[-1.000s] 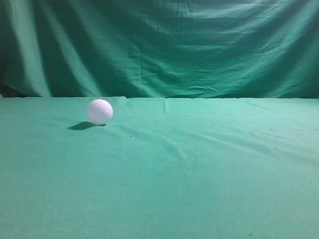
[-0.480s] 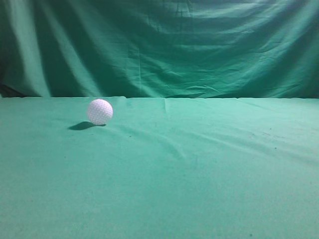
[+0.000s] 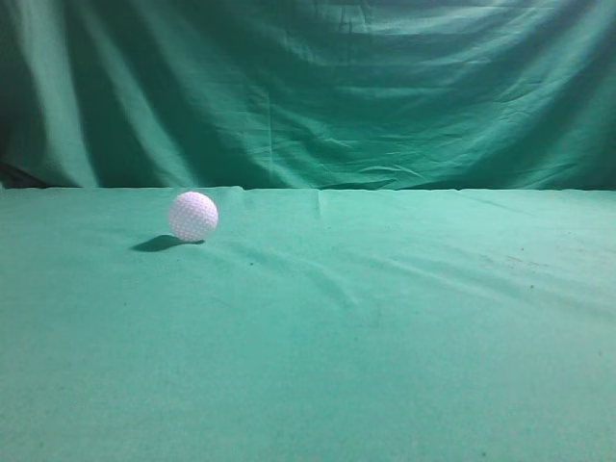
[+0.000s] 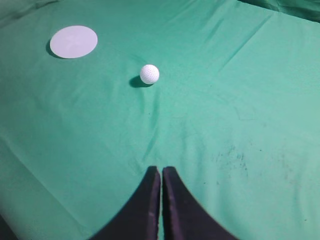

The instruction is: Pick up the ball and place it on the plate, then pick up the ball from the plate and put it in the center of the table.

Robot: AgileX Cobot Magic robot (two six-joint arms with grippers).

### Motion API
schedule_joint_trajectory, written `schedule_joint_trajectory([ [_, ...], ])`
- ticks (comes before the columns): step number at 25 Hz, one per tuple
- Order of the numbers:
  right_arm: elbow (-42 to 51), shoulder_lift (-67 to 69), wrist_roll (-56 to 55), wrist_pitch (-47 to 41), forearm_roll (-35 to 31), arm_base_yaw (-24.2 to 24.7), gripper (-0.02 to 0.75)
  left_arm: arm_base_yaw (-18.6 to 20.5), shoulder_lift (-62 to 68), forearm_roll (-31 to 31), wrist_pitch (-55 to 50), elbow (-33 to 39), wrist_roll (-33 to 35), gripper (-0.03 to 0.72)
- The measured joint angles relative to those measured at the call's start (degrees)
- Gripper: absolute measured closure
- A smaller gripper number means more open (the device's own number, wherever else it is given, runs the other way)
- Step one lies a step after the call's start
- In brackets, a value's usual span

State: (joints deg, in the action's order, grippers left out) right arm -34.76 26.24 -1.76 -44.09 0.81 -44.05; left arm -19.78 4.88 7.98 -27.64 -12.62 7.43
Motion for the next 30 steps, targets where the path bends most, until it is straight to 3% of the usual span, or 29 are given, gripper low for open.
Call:
schedule_joint_trajectory([
  [8, 13.85, -6.3, -1.1, 10.75, -4.57, 0.0, 0.738, 0.0, 0.0, -0.13, 0.88, 0.0, 0.0, 0.62],
  [14, 16.87, -6.3, -2.41, 23.12, -9.95, 0.0, 0.738, 0.0, 0.0, -0.13, 0.88, 0.0, 0.0, 0.62],
  [20, 16.96, -6.3, -1.99, 23.34, -10.02, 0.0, 0.738, 0.0, 0.0, -0.13, 0.92, 0.0, 0.0, 0.62],
  [30, 16.96, -6.3, 0.93, 21.28, -1.04, 0.72, 0.738, 0.0, 0.0, -0.13, 0.92, 0.0, 0.0, 0.62],
])
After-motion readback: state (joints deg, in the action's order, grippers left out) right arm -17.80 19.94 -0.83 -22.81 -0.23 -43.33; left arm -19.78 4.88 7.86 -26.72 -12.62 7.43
